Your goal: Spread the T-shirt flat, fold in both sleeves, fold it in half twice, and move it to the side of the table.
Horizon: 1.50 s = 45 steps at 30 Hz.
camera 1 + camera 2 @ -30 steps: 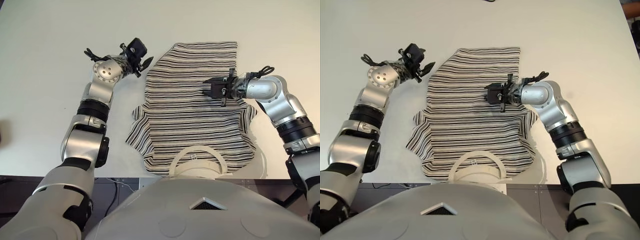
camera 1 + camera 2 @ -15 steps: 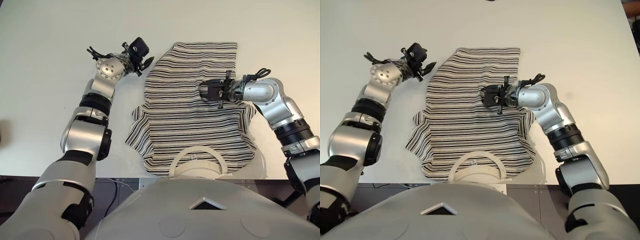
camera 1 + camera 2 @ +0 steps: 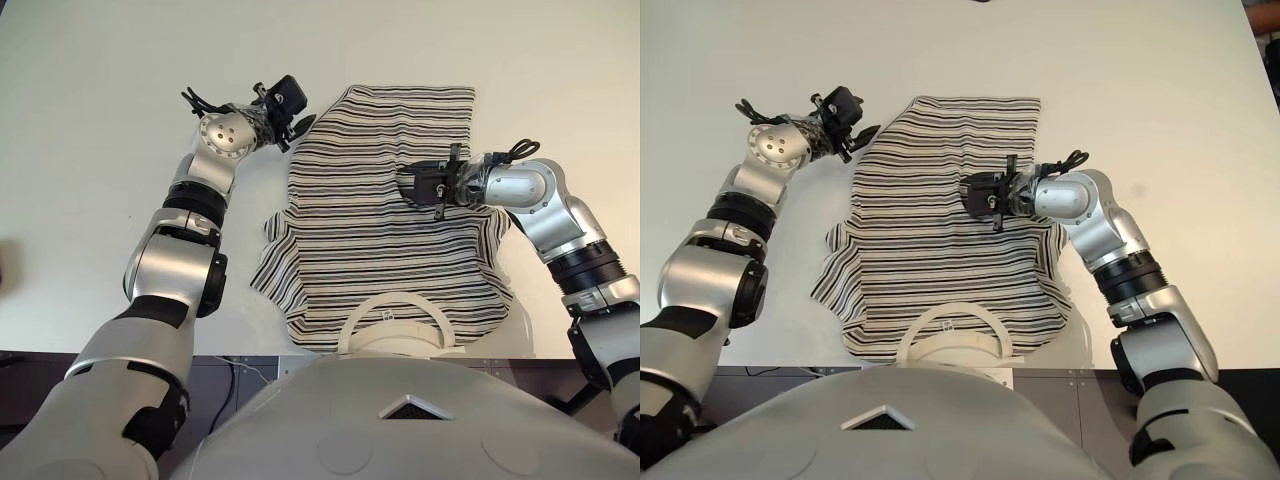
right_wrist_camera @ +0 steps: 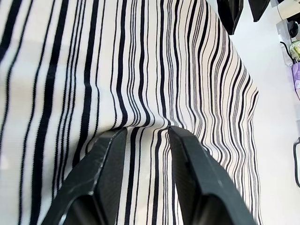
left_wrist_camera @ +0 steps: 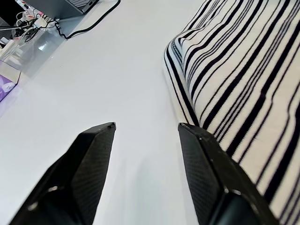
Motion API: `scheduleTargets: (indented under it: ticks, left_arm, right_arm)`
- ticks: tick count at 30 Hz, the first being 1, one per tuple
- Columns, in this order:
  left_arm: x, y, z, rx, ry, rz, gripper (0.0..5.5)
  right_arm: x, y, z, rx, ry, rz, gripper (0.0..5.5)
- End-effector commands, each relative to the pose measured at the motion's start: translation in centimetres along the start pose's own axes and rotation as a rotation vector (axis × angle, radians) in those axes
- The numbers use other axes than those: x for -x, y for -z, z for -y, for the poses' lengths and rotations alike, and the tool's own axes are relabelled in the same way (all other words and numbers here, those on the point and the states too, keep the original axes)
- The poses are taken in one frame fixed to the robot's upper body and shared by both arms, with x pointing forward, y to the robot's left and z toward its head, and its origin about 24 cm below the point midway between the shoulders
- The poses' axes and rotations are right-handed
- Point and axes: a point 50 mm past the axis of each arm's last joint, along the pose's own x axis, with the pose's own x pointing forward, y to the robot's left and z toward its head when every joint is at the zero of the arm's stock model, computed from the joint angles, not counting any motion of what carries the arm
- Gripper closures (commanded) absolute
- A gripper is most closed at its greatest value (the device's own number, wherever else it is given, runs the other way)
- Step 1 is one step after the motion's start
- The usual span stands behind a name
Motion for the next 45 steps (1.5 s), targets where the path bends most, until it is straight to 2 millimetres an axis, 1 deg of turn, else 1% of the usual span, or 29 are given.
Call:
scheduleTargets:
  ticks: [1, 8, 10, 13, 17, 20, 23, 27, 30, 33, 36, 37, 39, 40, 41, 42, 43, 45]
  left_arm:
    - [-0.2, 0.2, 0.5, -0.026, 0.043, -0.025, 3.01]
    - [0.4, 2.9, 1.9, -0.027, 0.129, -0.162, 3.01]
    - [0.8, 3.6, 1.9, -0.022, 0.13, -0.189, 3.01]
    - [2.0, 4.6, 0.8, -0.02, 0.091, -0.213, 3.01]
    - [3.9, 5.5, -0.9, -0.01, 0.06, -0.22, 3.01]
    - [4.9, 5.8, -1.7, -0.026, 0.056, -0.217, 3.01]
    - [4.9, 5.0, -2.4, -0.099, 0.063, -0.197, 3.01]
    - [3.2, 1.9, -3.4, -0.309, 0.094, -0.16, 3.01]
    - [2.7, 0.6, -4.1, -0.477, 0.077, -0.183, 3.01]
    - [2.5, -0.3, -5.0, -0.594, 0.015, -0.18, 3.01]
    - [2.5, -1.0, -5.8, -0.659, -0.055, -0.168, 3.01]
    - [2.6, -1.0, -5.9, -0.675, -0.069, -0.173, 3.01]
    - [2.7, -0.7, -5.9, -0.712, -0.078, -0.187, 3.01]
    - [2.7, -0.6, -5.9, -0.715, -0.088, -0.183, 3.01]
    - [2.6, -1.0, -6.0, -0.688, -0.118, -0.15, 3.01]
    - [2.5, -1.6, -6.2, -0.621, -0.156, -0.098, 3.01]
    - [2.6, -2.3, -6.4, -0.557, -0.183, -0.038, 3.01]
    - [3.2, -2.0, -6.5, -0.432, -0.199, 0.029, 3.01]
  right_arm:
    - [-0.5, 1.1, -2.6, -0.033, -0.108, -0.066, 3.89]
    - [-0.4, 1.0, -2.6, -0.029, -0.114, -0.062, 3.89]
    - [-0.4, 1.0, -2.7, -0.028, -0.117, -0.062, 3.89]
    - [-0.2, 0.9, -2.5, -0.016, -0.097, -0.061, 3.89]
    - [0.4, 1.3, -2.6, 0.049, -0.076, -0.098, 3.89]
    - [0.5, 0.5, -1.6, 0.104, -0.03, -0.064, 3.89]
    - [0.5, -0.3, -0.5, 0.161, 0.046, -0.022, 3.89]
    - [0.3, -1.4, -0.3, 0.202, 0.069, 0.044, 3.89]
    - [0.3, -1.6, 0.6, 0.195, 0.099, 0.062, 3.89]
    - [0.1, -2.0, 1.1, 0.153, 0.13, 0.095, 3.89]
    - [0.2, -2.0, 1.6, 0.098, 0.163, 0.109, 3.89]
    - [0.3, -1.8, 2.0, 0.079, 0.183, 0.103, 3.89]
    - [0.5, -1.2, 3.5, 0.014, 0.253, 0.075, 3.89]
    - [0.4, -0.8, 4.3, -0.006, 0.284, 0.056, 3.89]
    - [0.5, -0.4, 4.9, -0.017, 0.311, 0.035, 3.89]
    - [0.5, -0.1, 5.4, -0.024, 0.327, 0.023, 3.89]
    - [0.5, 0.0, 5.6, -0.024, 0.337, 0.018, 3.89]
    - [0.5, 0.1, 5.5, -0.03, 0.34, 0.026, 3.89]
